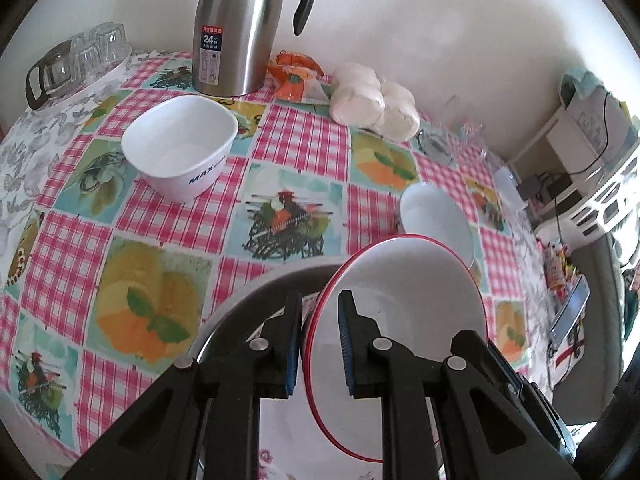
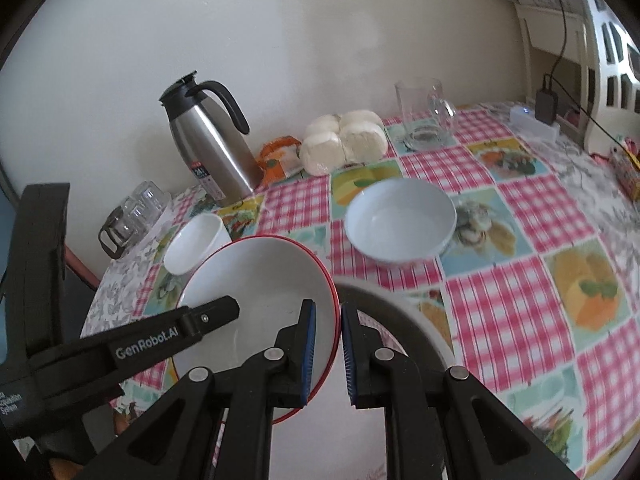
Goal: Organize plates and bowls
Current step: 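Carry the red-rimmed bowl with the right gripper over the steel basin, then lower the bowl onto the floral plate and open the right gripper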
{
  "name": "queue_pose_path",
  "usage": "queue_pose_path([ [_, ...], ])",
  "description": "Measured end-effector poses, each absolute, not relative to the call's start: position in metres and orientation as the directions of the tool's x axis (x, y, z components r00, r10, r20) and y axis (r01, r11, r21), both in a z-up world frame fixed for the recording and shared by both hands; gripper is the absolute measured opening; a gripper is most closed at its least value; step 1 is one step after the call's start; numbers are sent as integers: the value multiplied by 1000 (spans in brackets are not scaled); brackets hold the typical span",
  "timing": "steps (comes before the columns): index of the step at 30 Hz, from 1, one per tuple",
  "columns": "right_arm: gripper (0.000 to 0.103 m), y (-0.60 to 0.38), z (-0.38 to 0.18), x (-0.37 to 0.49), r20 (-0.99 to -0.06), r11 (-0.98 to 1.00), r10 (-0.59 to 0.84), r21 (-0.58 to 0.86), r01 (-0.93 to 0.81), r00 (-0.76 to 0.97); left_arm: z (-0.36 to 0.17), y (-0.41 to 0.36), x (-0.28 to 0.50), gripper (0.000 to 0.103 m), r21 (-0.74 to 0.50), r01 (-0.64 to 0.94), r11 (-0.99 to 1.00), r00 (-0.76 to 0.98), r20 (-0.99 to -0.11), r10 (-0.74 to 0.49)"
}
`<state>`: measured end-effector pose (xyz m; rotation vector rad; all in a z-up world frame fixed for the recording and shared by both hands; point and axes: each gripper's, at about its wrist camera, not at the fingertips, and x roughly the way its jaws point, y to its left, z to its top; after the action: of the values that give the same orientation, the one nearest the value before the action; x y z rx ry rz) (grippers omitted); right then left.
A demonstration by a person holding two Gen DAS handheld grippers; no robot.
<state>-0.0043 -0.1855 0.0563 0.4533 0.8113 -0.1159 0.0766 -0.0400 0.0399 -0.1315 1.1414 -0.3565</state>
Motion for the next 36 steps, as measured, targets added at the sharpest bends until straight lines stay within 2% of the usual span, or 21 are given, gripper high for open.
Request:
queue_pose_path([
  [14, 14, -181, 42, -22, -755, 893, 76, 341, 292, 651, 32, -43, 55, 17, -199, 219, 955, 341, -901, -266],
  [36, 17, -174, 38, -19, -775, 910, 60, 301, 285, 629, 18, -42, 58, 20, -182, 193, 964, 284, -930, -232],
])
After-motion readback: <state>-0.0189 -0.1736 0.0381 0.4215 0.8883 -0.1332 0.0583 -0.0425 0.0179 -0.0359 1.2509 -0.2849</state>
